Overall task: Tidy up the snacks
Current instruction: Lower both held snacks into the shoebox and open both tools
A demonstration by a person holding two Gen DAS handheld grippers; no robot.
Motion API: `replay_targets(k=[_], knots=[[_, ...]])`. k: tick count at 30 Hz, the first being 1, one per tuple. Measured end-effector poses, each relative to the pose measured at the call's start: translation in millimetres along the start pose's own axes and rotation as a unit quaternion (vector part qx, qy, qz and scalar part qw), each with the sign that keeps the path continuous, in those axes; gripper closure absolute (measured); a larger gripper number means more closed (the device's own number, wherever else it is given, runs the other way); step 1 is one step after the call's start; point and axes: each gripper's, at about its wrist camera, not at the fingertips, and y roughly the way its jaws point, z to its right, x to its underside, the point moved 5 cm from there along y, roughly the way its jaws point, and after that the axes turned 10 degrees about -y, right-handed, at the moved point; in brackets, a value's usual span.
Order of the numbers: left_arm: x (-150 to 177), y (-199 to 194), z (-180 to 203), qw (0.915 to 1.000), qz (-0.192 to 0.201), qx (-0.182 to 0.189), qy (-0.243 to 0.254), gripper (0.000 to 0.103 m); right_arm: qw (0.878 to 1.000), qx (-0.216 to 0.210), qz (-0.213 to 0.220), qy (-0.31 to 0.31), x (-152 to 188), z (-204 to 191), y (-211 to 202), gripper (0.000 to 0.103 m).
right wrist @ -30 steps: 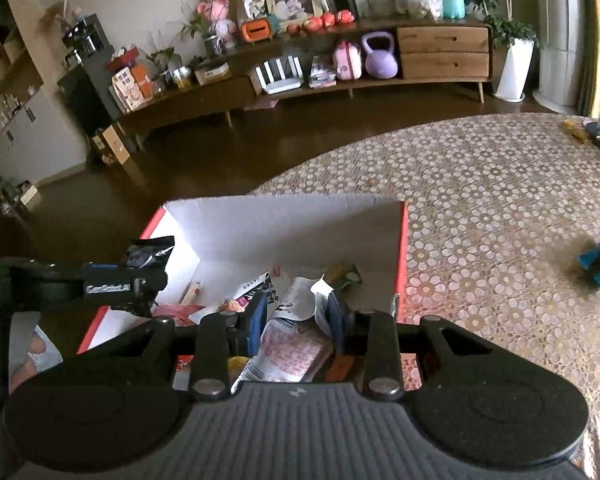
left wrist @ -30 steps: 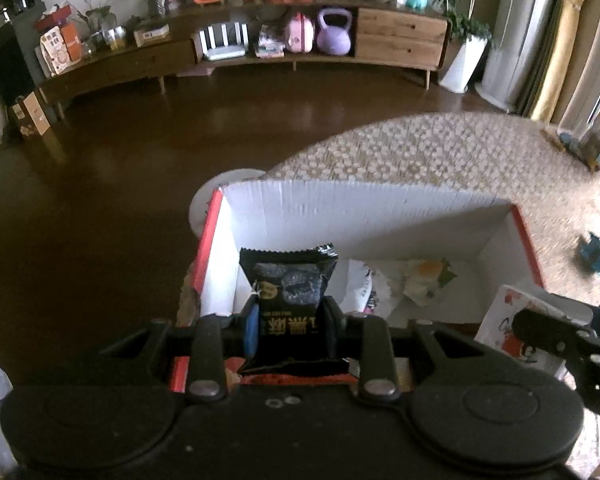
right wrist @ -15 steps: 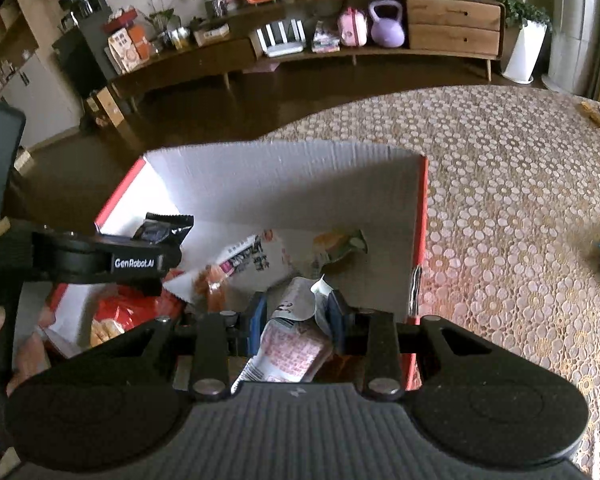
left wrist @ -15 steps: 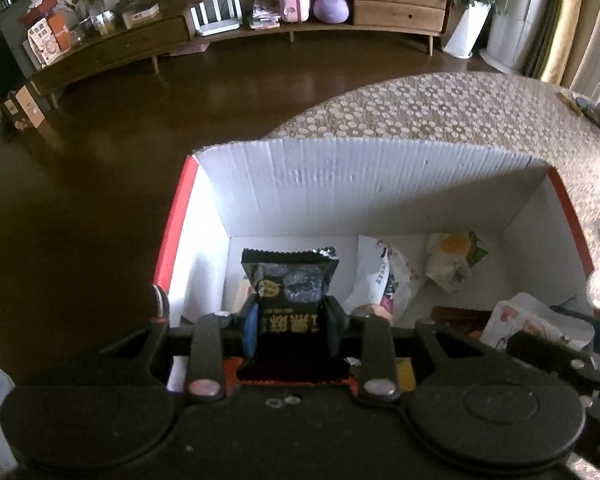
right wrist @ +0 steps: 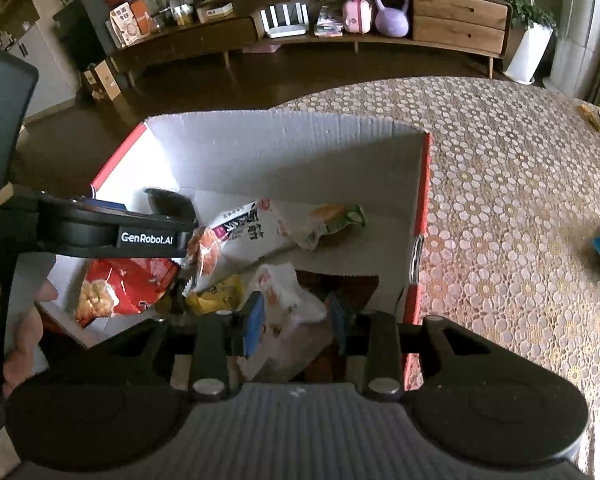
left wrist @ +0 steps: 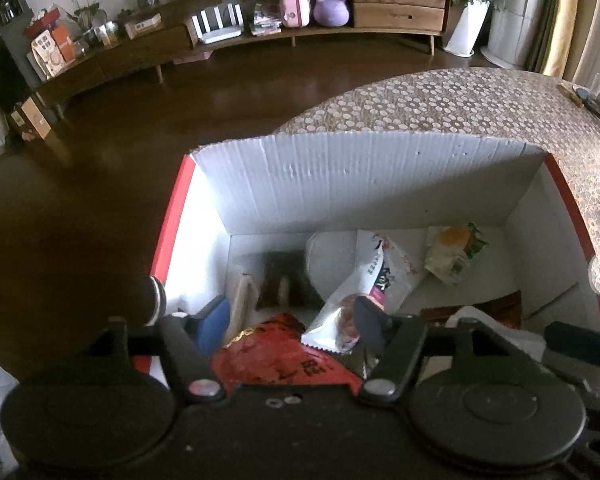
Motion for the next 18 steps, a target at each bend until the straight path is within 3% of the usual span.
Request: replay_targets(k=[1, 3, 5, 10, 14, 18], knots=[[1, -2, 0, 1.0, 0.002, 0.0, -0.001, 0.031, 1.0, 0.0, 0.0, 0.001, 1, 0, -1, 0.067], [2, -7, -1, 1.0, 0.009, 0.0, -0.004, 0.025, 1.0, -0.002, 0.005, -0.001, 3, -1, -6, 0.051], [2, -13, -2, 0.9998, 0.017, 0.002, -0.008, 0.018, 1.0, -0.002, 0.011, -0.004, 4, -2, -12, 0.042], [4, -28, -5, 0.9994, 0.028, 0.008, -0.017, 0.013, 1.0, -0.005, 0.017, -0.007, 7, -5, -27, 0.041], [8, -44, -6, 0.9988, 0.044, 0.012, -0.02, 0.006, 1.0, -0.002, 0.027, -0.007, 11, -6, -42, 0.031], [13, -63, -8, 0.9975, 0.062, 0.021, -0.024, 0.001, 0.999, -0.003, 0.038, -0.005, 16, -5, -59, 0.03]])
